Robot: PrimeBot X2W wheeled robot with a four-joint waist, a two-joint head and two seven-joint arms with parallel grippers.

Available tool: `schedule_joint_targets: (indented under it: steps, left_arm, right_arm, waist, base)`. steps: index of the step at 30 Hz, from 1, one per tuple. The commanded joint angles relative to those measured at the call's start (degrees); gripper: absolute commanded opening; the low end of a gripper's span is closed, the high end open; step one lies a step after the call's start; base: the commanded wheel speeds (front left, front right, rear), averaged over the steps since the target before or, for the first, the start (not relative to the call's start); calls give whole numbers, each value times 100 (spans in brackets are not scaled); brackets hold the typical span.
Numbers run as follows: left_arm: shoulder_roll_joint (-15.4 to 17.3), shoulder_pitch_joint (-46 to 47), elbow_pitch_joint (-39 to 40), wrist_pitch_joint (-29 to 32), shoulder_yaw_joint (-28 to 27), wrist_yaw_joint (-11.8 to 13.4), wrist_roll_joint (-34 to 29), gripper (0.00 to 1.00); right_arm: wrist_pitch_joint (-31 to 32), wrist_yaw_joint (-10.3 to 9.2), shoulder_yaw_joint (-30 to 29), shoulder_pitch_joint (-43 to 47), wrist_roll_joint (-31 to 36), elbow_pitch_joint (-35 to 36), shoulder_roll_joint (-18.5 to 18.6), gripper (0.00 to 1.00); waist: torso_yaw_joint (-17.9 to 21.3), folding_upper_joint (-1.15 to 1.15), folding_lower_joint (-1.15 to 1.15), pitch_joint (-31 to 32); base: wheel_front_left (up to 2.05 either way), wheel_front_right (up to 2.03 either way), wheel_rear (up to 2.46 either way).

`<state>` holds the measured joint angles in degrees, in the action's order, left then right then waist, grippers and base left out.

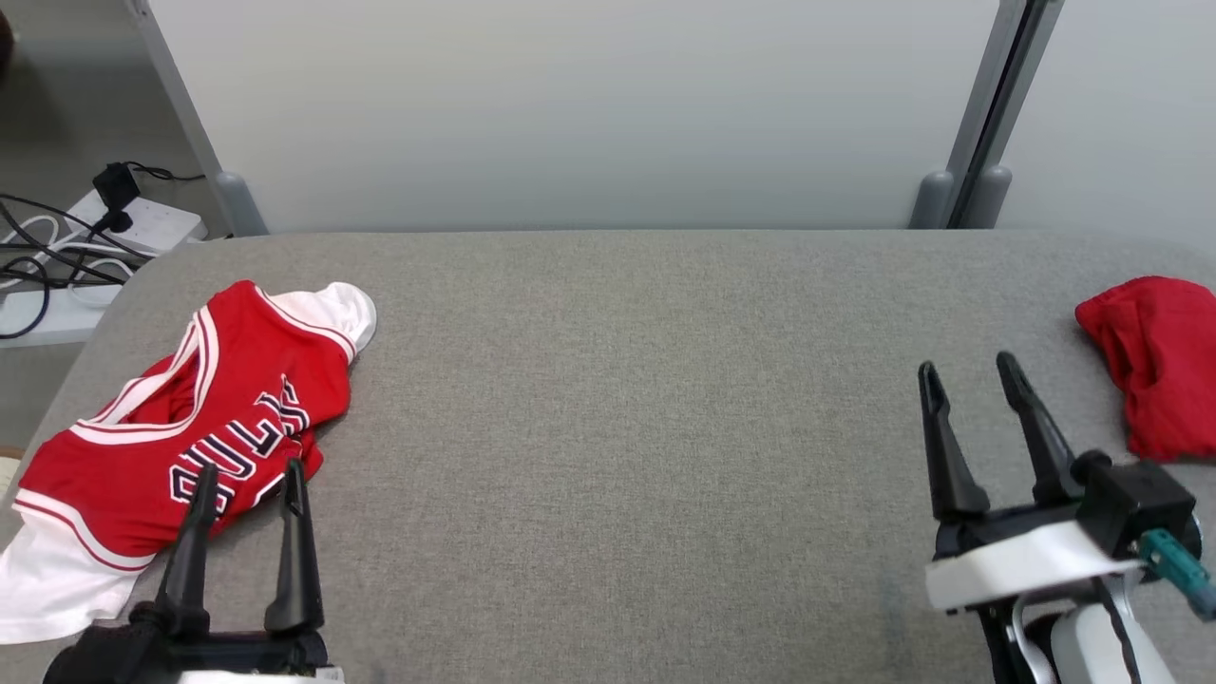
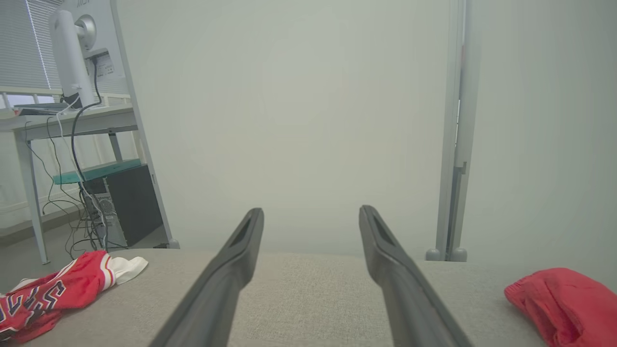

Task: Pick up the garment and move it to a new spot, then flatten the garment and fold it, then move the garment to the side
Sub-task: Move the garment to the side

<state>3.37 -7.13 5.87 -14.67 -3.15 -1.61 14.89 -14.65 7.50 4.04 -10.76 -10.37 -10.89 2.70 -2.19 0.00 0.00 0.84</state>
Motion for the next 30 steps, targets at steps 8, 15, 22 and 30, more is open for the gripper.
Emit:
schedule_joint_targets:
  steps: [8, 15, 22, 30]
  left_arm:
    - [-37, -249, -48, -32, -32, -318, -504, 100]
    - [-47, -328, -189, -32, -45, -340, -532, 100]
    - [-48, -263, -296, -32, -37, -323, -499, 100]
    - [-48, -234, -387, -32, 1, -312, -470, 100]
  right_arm:
    - [-35, -1, 505, 886, -218, 397, 18, 100]
    - [-35, -1, 499, 987, -221, 505, 18, 100]
    - [-35, -1, 541, 948, -300, 490, 18, 100]
    - [-35, -1, 542, 941, -319, 464, 18, 100]
  waist:
    - [-18, 0, 0, 309]
    - [169, 0, 0, 354]
    - [294, 0, 0, 356]
    - [303, 0, 0, 361]
  base:
    - [0, 0, 0]
    - [0, 0, 0]
    - [0, 0, 0]
    - [0, 0, 0]
